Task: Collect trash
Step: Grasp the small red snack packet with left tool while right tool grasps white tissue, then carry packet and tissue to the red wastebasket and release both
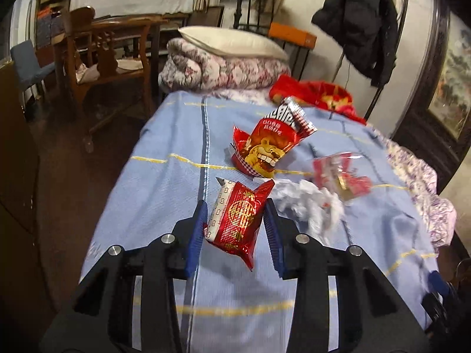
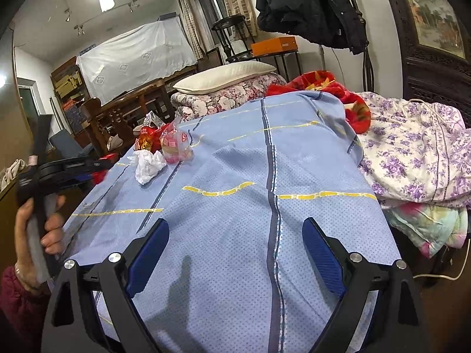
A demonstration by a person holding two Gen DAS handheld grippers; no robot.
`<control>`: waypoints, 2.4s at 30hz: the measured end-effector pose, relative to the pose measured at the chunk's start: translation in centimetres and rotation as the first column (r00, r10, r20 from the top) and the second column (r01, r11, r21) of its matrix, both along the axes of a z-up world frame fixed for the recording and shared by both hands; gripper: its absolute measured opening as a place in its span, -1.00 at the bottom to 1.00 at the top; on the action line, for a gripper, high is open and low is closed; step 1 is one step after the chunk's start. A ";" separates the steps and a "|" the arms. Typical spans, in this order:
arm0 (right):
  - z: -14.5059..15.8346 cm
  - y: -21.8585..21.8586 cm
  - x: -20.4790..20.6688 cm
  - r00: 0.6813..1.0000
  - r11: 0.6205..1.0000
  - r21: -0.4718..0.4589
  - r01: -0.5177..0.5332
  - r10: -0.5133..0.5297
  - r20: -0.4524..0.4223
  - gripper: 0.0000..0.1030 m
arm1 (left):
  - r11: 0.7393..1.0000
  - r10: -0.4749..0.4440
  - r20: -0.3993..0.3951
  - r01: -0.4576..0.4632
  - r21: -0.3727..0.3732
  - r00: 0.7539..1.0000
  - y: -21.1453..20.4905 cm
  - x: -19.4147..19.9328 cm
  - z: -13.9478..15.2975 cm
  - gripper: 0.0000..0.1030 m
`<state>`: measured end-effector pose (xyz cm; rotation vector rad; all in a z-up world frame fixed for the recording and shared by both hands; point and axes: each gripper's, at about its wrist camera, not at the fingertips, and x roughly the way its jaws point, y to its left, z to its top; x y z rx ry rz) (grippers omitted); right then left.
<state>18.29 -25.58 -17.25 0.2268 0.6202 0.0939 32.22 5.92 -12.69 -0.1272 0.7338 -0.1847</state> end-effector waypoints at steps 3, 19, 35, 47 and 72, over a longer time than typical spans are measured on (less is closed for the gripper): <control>0.1 0.4 0.0 1.000 1.000 -0.025 -0.001 0.001 0.000 0.75 | 0.999 0.005 0.007 -0.005 -0.041 1.000 0.7 -1.7 0.1 -0.23; 3.5 10.2 9.7 0.964 0.966 -0.021 -0.259 0.256 -0.074 0.48 | 0.997 0.041 -0.031 -0.043 -0.062 0.999 1.8 -1.7 -0.7 -0.22; 5.2 13.4 10.9 0.964 0.966 -0.038 -0.254 0.250 -0.087 -0.86 | 0.987 0.059 -0.033 -0.063 -0.145 0.998 3.2 -1.6 0.0 -0.22; 10.8 3.0 -1.2 0.987 0.987 -0.006 -0.159 0.159 0.008 -0.86 | 0.984 0.001 0.045 0.007 -0.179 0.999 -0.2 -9.0 1.7 -0.22; 8.6 -21.1 -21.5 0.988 0.989 0.022 0.146 -0.147 0.044 -0.86 | 0.837 -0.545 0.036 0.546 -0.020 0.837 -27.8 -24.8 5.6 -0.22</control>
